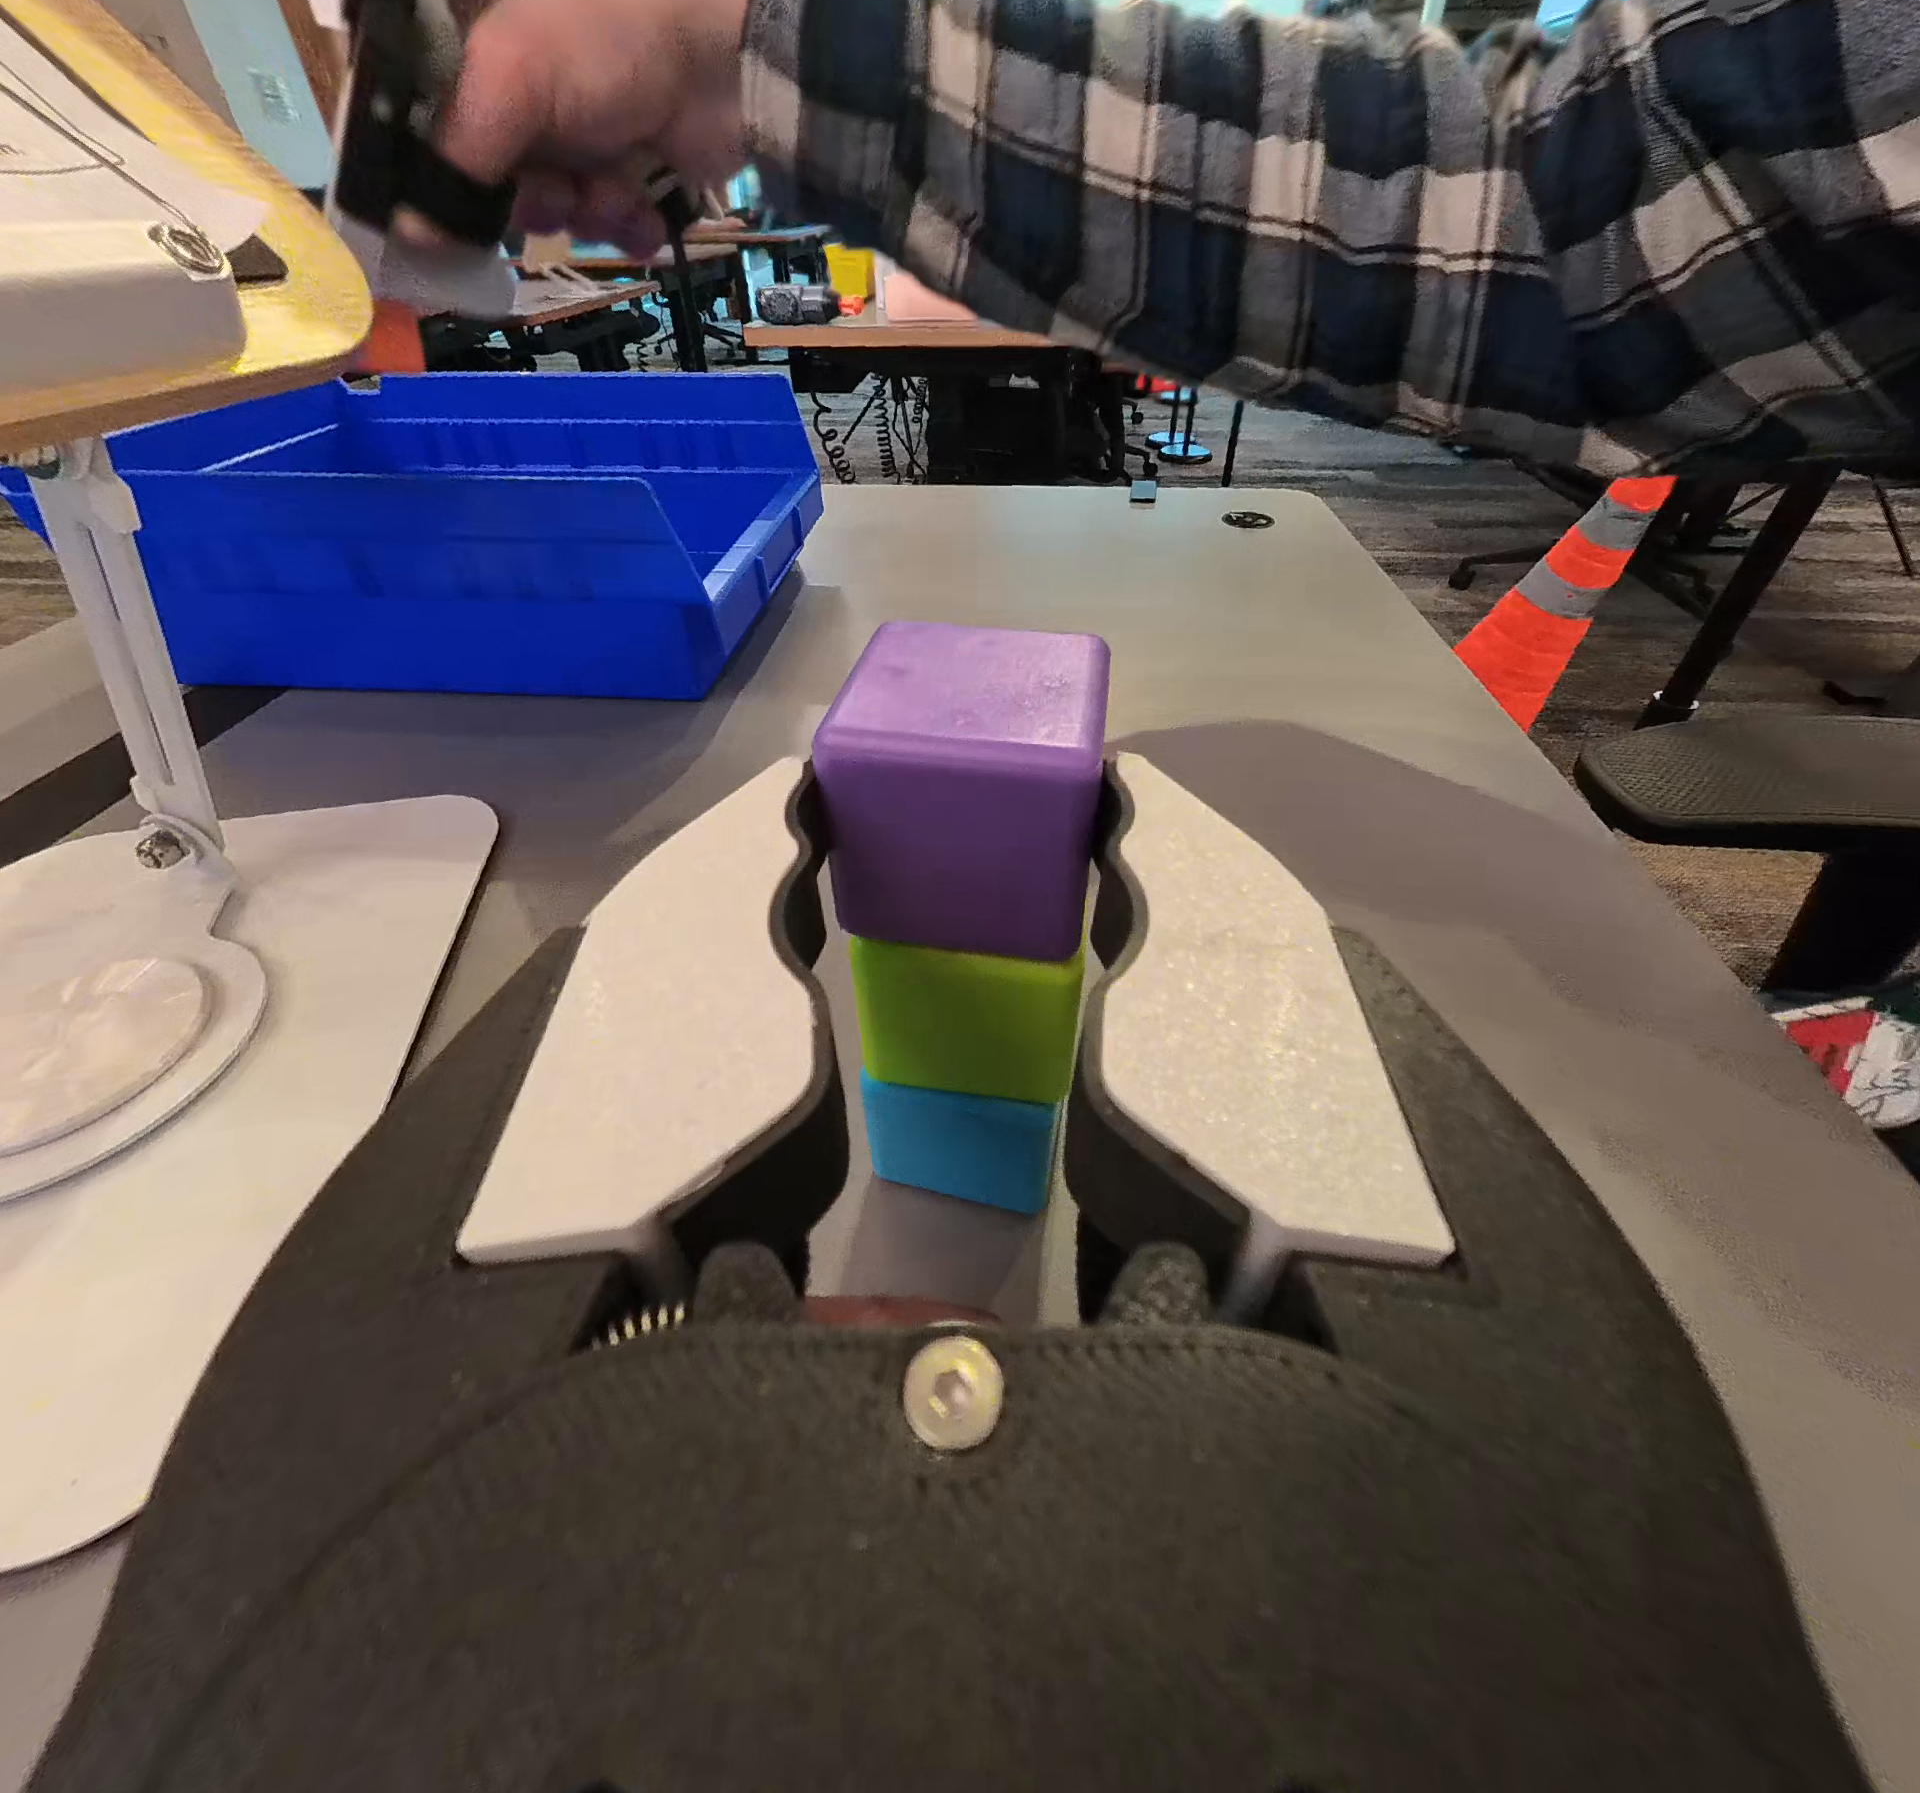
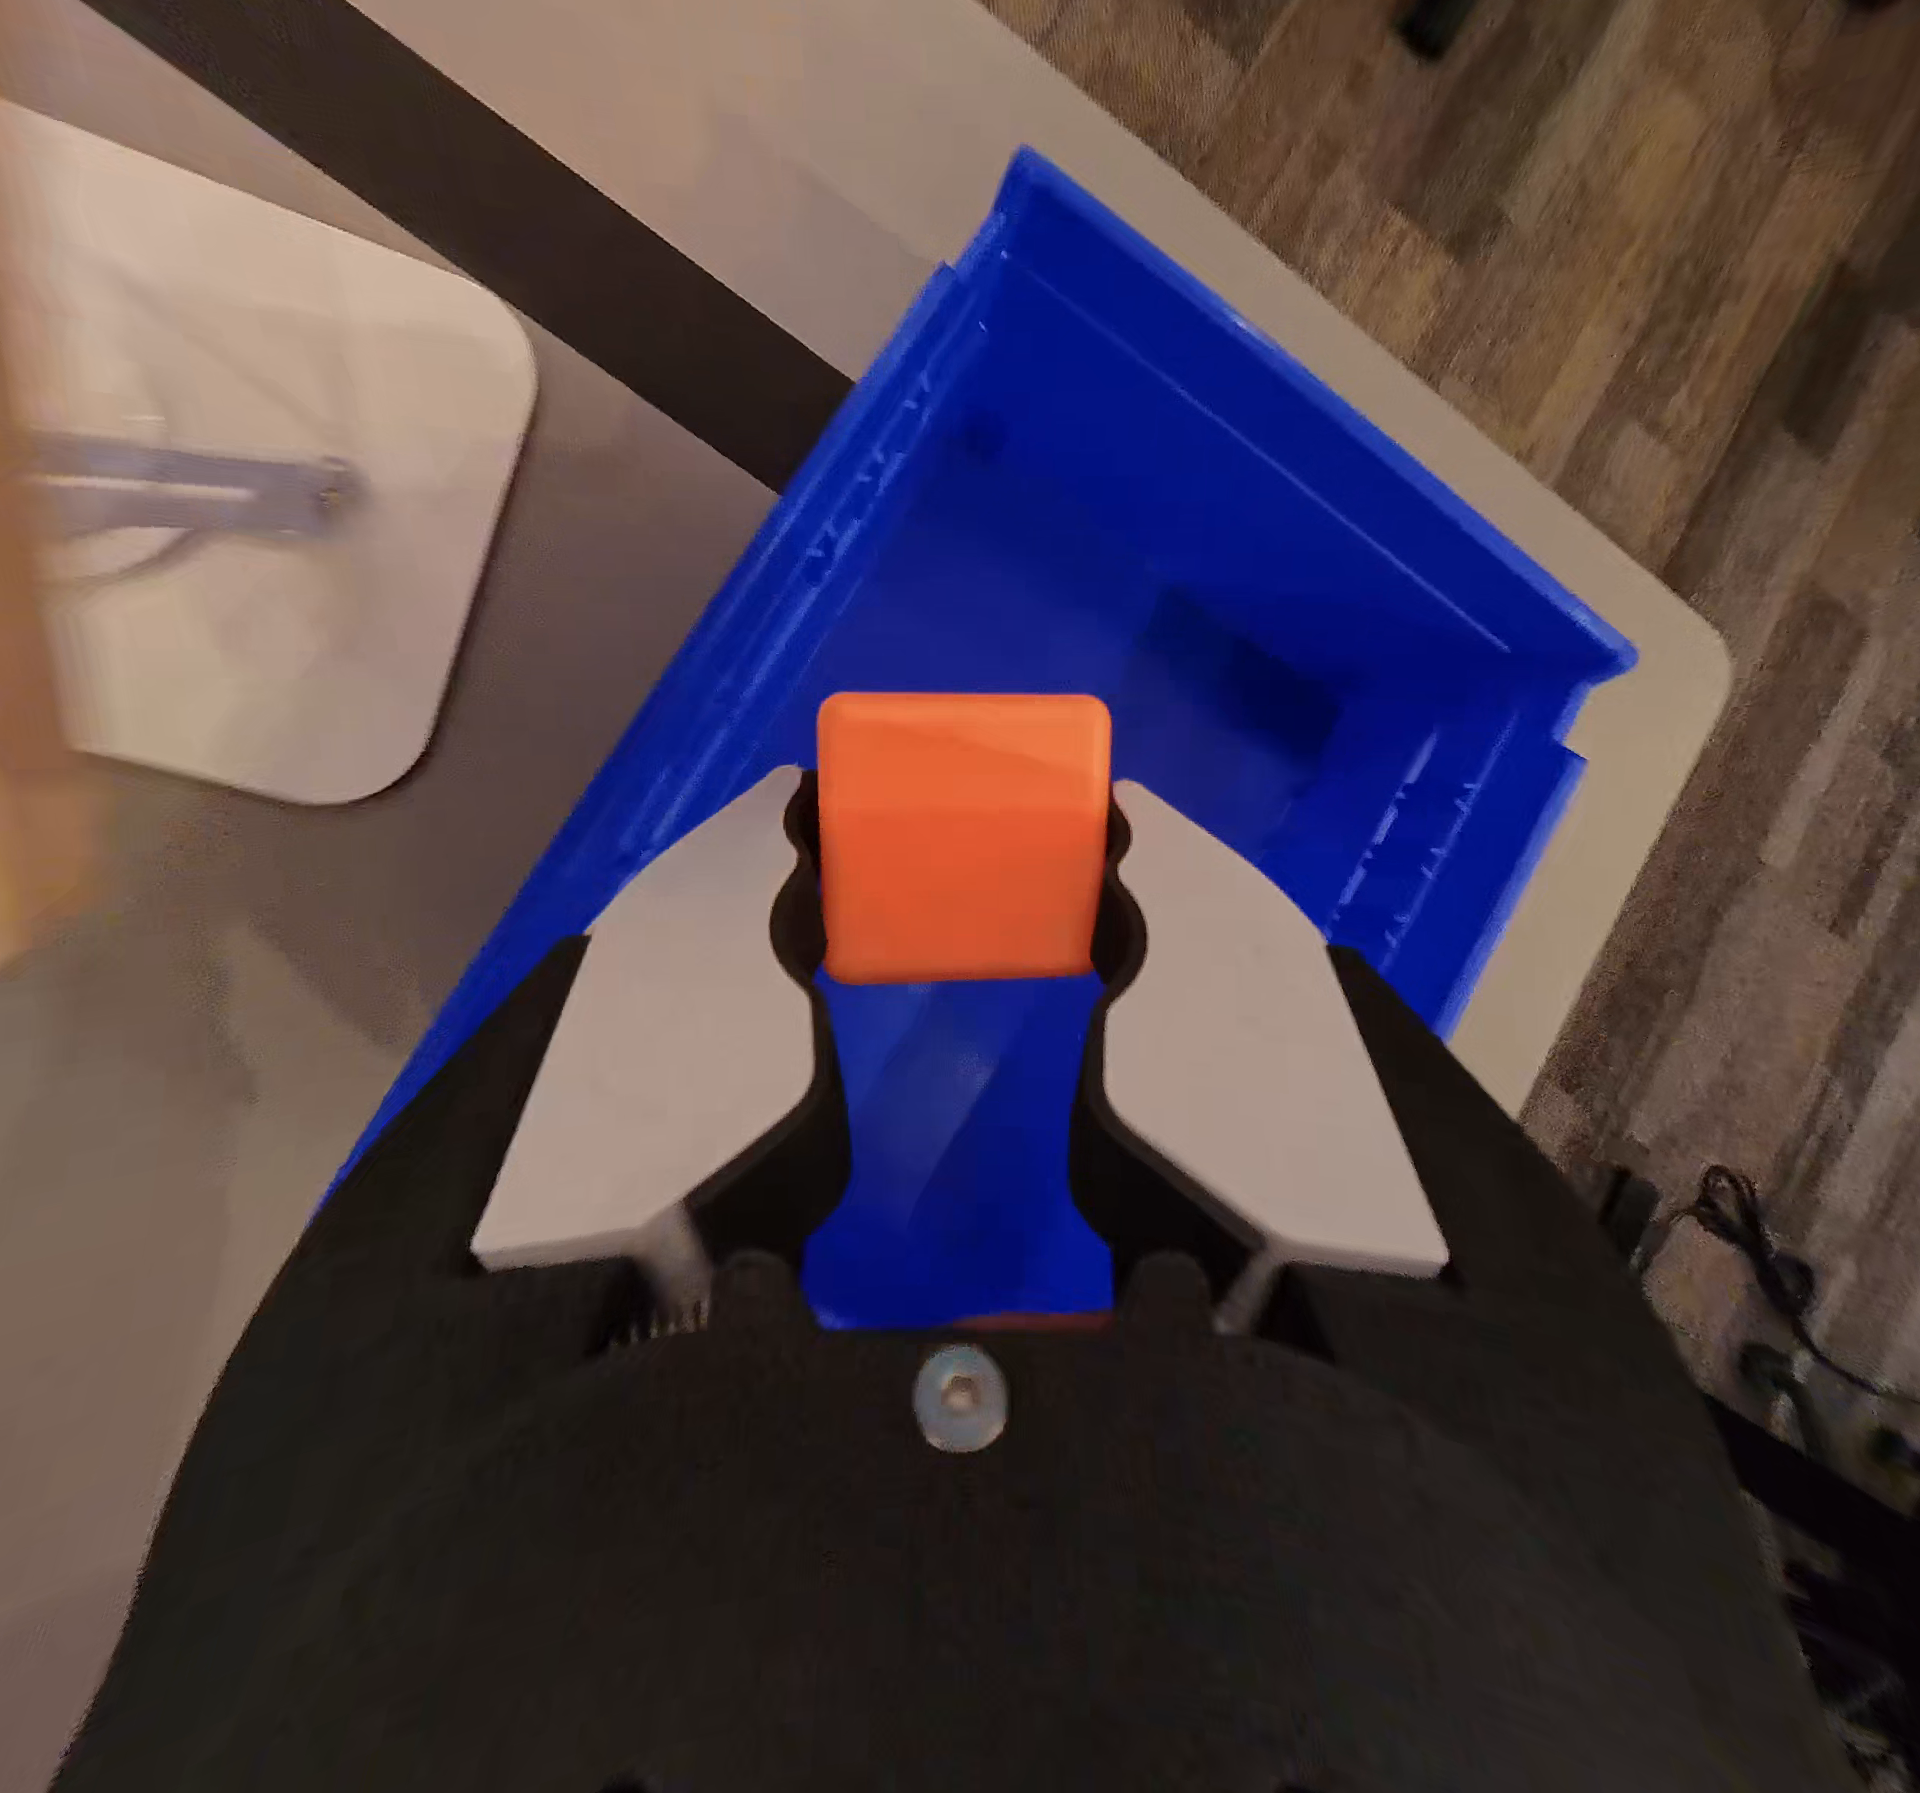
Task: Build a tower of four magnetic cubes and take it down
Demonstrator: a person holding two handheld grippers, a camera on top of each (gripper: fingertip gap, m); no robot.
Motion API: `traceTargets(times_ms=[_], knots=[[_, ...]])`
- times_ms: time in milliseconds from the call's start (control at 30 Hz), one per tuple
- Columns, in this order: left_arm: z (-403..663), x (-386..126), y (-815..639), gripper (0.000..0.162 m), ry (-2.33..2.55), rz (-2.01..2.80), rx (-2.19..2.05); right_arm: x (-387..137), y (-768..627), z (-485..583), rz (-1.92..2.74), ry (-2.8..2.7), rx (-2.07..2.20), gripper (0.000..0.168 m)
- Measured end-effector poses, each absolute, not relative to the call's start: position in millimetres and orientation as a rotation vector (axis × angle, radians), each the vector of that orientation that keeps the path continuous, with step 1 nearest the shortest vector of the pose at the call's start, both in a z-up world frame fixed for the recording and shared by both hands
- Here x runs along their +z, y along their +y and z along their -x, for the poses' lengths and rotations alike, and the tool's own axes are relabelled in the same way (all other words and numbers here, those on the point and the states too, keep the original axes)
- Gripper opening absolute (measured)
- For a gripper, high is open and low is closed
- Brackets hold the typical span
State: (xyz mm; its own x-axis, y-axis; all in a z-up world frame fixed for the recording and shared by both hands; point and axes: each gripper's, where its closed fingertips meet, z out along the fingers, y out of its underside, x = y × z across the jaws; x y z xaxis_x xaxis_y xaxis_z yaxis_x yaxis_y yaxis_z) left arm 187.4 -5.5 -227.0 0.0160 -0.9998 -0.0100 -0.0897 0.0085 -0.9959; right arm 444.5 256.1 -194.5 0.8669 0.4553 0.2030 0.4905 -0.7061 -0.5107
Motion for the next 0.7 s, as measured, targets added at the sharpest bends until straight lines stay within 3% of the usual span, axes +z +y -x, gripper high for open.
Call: traceTargets(times_ms=[300, 700], knots=[[-187, -227, -5, 0.049, 1.265, 1.277, -1.154, -283, 309, -454, 2.607, -0.595, -0.048, 0.051], [-187, -227, -5, 0.049, 1.264, 1.278, -1.163, -320, 322, -448, 2.659, -0.663, -0.076, 0.051]])
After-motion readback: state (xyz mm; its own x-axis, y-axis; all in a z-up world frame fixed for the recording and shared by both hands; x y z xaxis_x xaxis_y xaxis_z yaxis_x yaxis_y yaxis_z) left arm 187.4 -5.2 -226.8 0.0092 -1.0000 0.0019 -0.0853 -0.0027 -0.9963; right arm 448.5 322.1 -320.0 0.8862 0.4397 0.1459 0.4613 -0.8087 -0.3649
